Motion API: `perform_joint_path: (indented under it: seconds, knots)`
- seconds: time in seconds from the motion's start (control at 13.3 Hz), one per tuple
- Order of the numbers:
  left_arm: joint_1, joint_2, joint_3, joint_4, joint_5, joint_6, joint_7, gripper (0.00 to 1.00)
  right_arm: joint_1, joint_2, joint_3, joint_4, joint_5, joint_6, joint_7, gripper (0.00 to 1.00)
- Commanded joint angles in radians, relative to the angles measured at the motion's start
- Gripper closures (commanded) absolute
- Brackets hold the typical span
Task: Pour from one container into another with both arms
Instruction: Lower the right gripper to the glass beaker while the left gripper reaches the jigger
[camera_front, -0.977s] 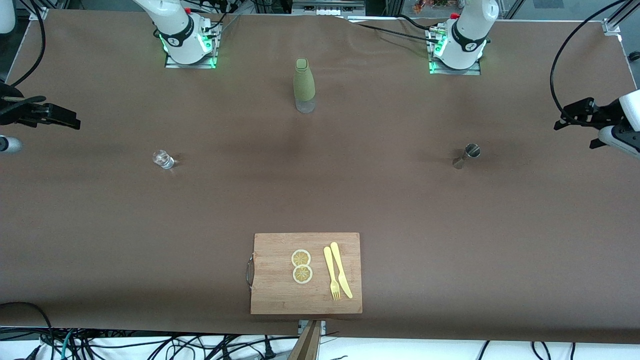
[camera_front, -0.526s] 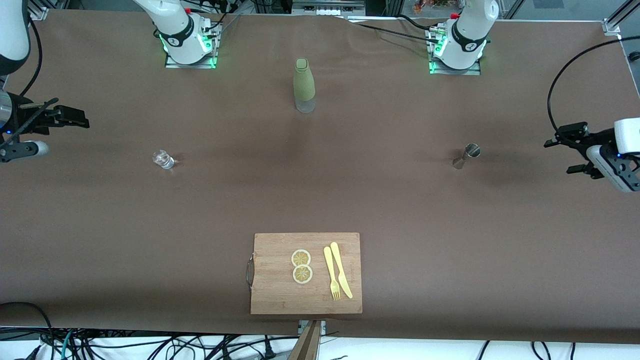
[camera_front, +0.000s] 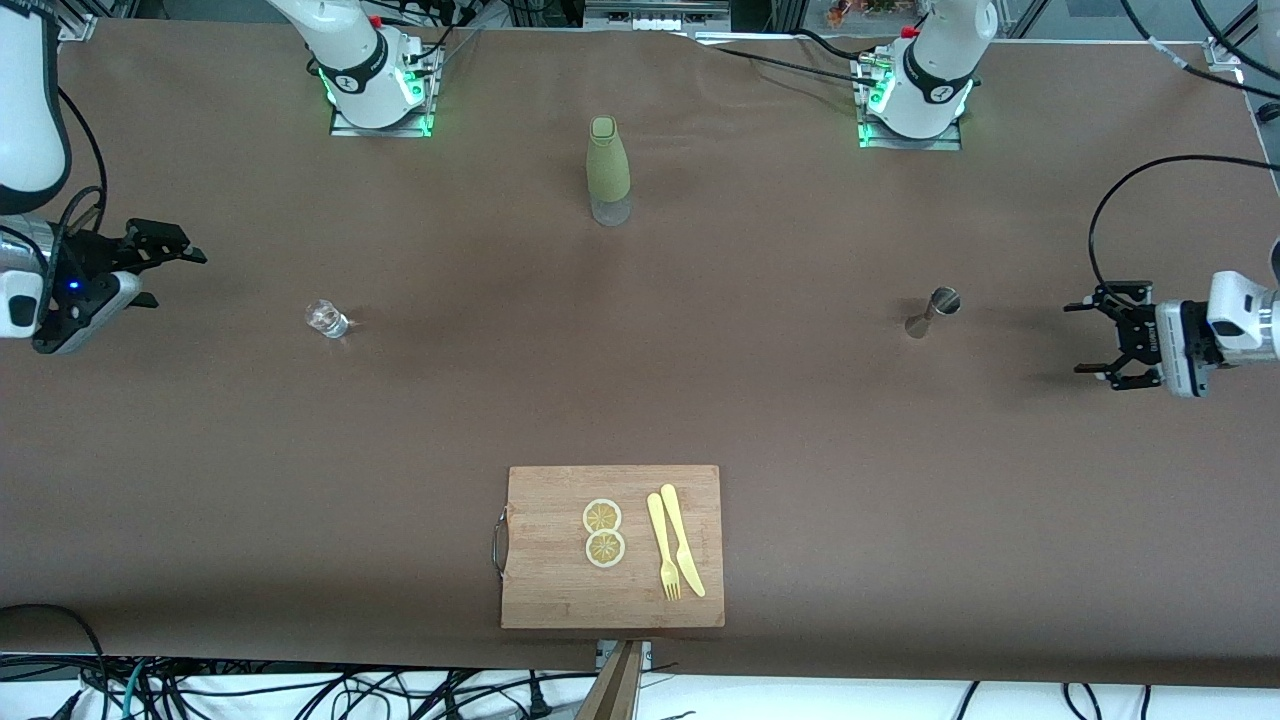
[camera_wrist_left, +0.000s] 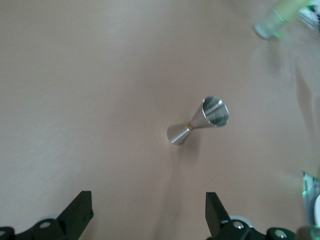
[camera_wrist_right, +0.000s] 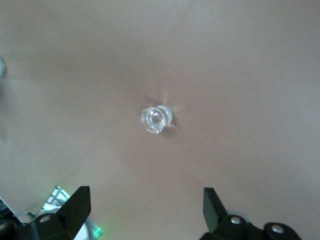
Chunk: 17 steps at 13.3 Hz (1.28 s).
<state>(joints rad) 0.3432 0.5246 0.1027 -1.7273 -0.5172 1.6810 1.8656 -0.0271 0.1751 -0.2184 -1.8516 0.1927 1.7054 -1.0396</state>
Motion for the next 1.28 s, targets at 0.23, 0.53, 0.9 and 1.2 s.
perform_joint_path:
  seconds: [0.23, 0.53, 0.9, 1.2]
  knots:
    - [0.025, 0.173, -0.006, -0.012, -0.197, -0.006, 0.484, 0.00, -0.024, -0.026, -0.010, -0.233, 0.233, 0.180, -0.489, 0.00]
    - [0.001, 0.224, -0.018, -0.031, -0.251, -0.055, 0.758, 0.00, -0.033, -0.022, -0.016, -0.340, 0.367, 0.246, -0.738, 0.00]
    - [-0.041, 0.276, -0.029, -0.035, -0.284, -0.151, 0.931, 0.00, -0.039, 0.098, -0.073, -0.376, 0.609, 0.273, -1.123, 0.00]
    - [-0.062, 0.282, -0.040, -0.041, -0.282, -0.173, 1.004, 0.19, -0.047, 0.176, -0.093, -0.371, 0.752, 0.270, -1.322, 0.00]
